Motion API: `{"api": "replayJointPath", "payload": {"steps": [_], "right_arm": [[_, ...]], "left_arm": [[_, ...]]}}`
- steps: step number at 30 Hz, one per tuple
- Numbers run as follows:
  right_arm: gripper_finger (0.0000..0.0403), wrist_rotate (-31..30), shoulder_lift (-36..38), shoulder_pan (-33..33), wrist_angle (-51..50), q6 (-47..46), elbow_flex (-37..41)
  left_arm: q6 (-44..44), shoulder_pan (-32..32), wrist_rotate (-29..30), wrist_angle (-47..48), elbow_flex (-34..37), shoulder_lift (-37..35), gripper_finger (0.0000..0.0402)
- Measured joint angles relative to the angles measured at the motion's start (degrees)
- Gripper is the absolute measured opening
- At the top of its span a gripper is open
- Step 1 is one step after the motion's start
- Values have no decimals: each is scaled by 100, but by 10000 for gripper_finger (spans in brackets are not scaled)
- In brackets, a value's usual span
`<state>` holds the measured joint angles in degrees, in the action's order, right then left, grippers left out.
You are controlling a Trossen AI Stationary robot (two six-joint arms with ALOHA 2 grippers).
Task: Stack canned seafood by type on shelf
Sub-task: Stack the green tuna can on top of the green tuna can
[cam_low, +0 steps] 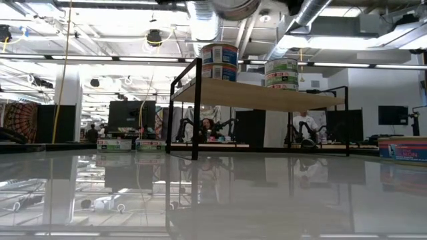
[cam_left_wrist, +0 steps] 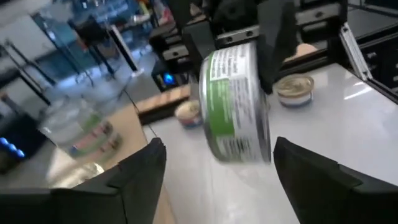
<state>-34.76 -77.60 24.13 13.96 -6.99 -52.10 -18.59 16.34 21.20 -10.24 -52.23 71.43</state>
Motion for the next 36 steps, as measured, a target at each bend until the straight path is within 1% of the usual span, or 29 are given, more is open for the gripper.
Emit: {"api": "replayJointPath", "payload": {"steps": [2, 5, 8, 11, 13, 15, 20, 22, 29, 33, 36], "right_arm": [[167, -21, 331, -69, -438, -228, 0], [161, -97, 877, -341, -1066, -579, 2], [161, -155, 1431, -780, -1621, -946, 2], [176, -33, 1878, -1328, -2124, -1339, 0], [184, 264, 2107, -1777, -2342, -1500, 0], [184, 615, 2257, -2212, -2525, -1637, 0], [160, 1562, 2468, -3384, -2724, -1809, 0], [160, 1938, 2496, -3795, -2718, -1838, 0], [173, 3058, 2481, -4870, -2487, -2020, 0], [161, 3701, 2386, -5361, -2056, -2276, -2], [160, 4130, 2149, -5643, -1959, -2444, -3]], "left_arm": [[-194, 117, -1, -25, 13, -42, 289], [-479, 354, -18, -478, 349, -18, 290], [-697, 546, -39, -1484, 891, 162, 290], [-861, 716, -11, -2407, 1459, 330, 290], [-924, 781, 70, -2870, 1701, 408, 290], [-929, 815, 198, -3066, 1843, 434, 290], [-751, 813, 312, -2977, 1878, 439, 290], [-748, 813, 311, -2974, 1878, 439, 290], [-732, 813, 312, -2944, 1875, 439, 290], [-732, 813, 312, -2921, 1875, 439, 290], [-731, 809, 312, -2918, 1875, 439, 290]]}}
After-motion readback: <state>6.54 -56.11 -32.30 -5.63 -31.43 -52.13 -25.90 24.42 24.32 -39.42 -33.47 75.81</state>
